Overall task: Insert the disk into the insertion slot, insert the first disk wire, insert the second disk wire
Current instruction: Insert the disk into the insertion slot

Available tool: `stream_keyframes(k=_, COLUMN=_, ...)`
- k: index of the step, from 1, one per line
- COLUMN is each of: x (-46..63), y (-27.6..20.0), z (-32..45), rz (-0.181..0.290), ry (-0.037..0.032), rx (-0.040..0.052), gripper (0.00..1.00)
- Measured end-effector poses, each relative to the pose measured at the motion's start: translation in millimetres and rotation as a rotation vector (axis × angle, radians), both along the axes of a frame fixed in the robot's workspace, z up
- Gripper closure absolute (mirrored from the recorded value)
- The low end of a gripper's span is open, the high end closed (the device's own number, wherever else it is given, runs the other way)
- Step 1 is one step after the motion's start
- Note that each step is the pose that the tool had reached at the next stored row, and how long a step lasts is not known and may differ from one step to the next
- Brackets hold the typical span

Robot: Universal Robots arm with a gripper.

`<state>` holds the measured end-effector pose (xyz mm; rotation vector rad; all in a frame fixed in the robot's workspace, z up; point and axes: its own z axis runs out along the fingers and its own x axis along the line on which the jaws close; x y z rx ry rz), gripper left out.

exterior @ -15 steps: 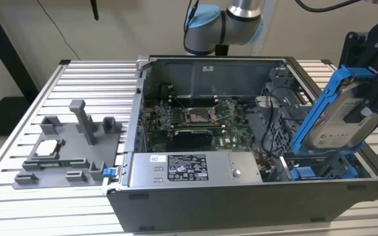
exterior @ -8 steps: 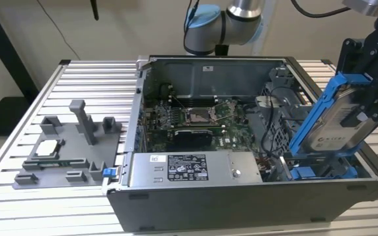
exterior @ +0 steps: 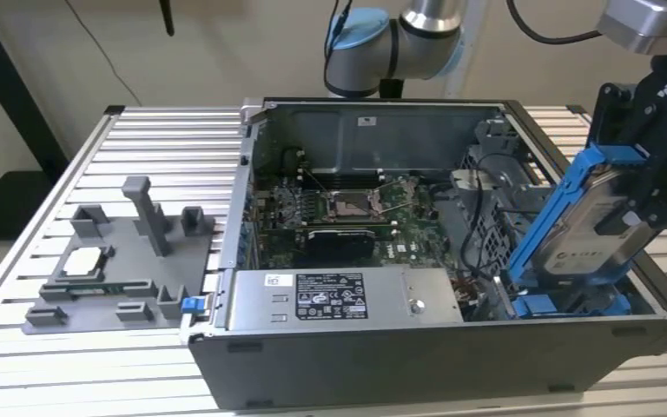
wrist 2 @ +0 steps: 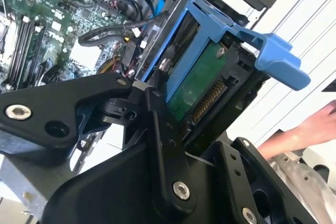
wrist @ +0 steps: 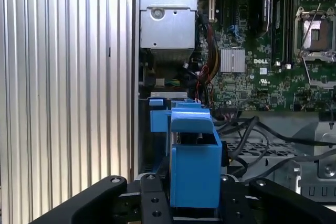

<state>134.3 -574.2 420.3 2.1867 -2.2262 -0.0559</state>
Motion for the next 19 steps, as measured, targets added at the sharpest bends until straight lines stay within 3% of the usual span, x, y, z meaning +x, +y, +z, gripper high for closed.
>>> stream_keyframes(k=19, x=1.8, y=0.0, z=-18.4, rz=0.0, ry=0.0006, rx=0.0107, gripper=0.0)
